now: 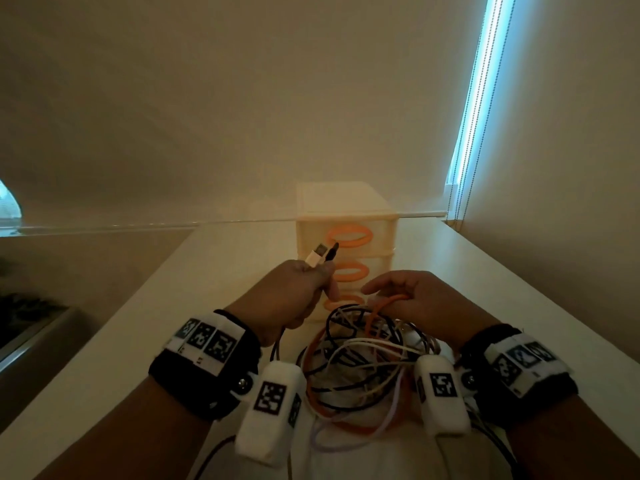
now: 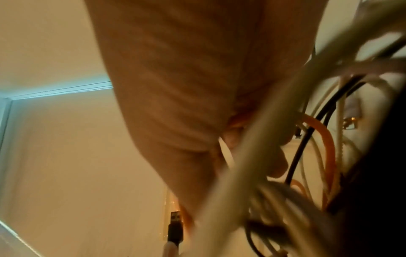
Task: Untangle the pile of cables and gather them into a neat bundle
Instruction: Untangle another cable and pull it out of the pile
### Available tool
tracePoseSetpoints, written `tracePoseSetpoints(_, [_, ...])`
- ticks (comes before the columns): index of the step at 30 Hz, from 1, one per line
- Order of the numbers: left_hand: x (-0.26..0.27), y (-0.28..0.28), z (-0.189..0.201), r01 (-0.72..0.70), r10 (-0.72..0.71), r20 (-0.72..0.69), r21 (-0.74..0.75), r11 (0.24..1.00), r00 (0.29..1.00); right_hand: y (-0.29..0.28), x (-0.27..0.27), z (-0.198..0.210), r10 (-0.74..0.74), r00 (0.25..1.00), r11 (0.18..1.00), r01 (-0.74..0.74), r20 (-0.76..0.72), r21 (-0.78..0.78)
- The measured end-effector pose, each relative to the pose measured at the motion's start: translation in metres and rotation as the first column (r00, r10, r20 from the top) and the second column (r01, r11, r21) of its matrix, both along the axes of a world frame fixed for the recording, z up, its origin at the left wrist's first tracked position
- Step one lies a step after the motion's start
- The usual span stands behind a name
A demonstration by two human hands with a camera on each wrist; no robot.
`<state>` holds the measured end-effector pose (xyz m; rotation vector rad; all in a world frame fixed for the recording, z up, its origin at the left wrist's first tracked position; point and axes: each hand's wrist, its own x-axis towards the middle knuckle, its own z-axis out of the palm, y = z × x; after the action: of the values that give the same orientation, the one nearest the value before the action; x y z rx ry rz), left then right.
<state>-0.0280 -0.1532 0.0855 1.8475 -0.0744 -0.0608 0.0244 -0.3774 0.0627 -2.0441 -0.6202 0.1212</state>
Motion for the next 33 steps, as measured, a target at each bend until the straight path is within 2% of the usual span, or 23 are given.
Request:
tracePoseSetpoints(2, [0.000,-0.001,-0.002,-0.034,0.034,0.031,-0.021,0.999,0.999,-0.001,-0.001,0.001,0.045,0.999,0.999,-0.045,-0.021,-0.001])
tracePoseSetpoints(7, [0.000,-0.001,-0.011,-0.120,0.117,0.141,0.010,0.993,0.983,-0.003,-0.005,0.003,0.002,0.999,0.992,-0.007,0.041,0.123])
tracePoseSetpoints(13, [-0.003,-0.012,-0.015,-0.077,0.038,0.288,0.127,0.989,0.957,0.002,-0.009,0.003,0.036,0.997,0.972,-0.051,0.067,0.227])
tracePoseSetpoints(19, [-0.001,-0.016,-0.018,-0.077,0.013,0.290,0.211,0.975,0.957,0.009,-0.011,0.001,0.021,0.988,0.957,-0.063,0.150,0.282])
tracePoseSetpoints(22, [0.001,-0.016,-0.018,-0.046,-0.015,0.290,0.203,0.978,0.957,0.009,-0.010,0.001,0.034,0.986,0.953,-0.082,0.166,0.290])
tracePoseSetpoints(25, [0.002,-0.015,-0.019,-0.033,-0.006,0.299,0.127,0.991,0.954,0.006,-0.009,0.002,0.089,0.984,0.964,-0.124,0.155,0.235])
tracePoseSetpoints(29, [0.006,-0.012,-0.021,-0.112,0.120,0.244,-0.048,0.993,0.962,0.000,-0.009,0.004,0.073,0.983,0.984,-0.098,0.166,0.151])
tracePoseSetpoints(31, [0.010,-0.008,-0.020,-0.185,0.218,0.194,-0.174,0.967,0.956,-0.005,-0.008,0.004,0.050,0.983,0.994,-0.067,0.177,0.090])
tracePoseSetpoints(33, [0.015,-0.003,-0.016,-0.242,0.302,0.139,-0.335,0.910,0.943,-0.012,-0.005,0.001,0.061,0.987,0.997,-0.066,0.148,0.028])
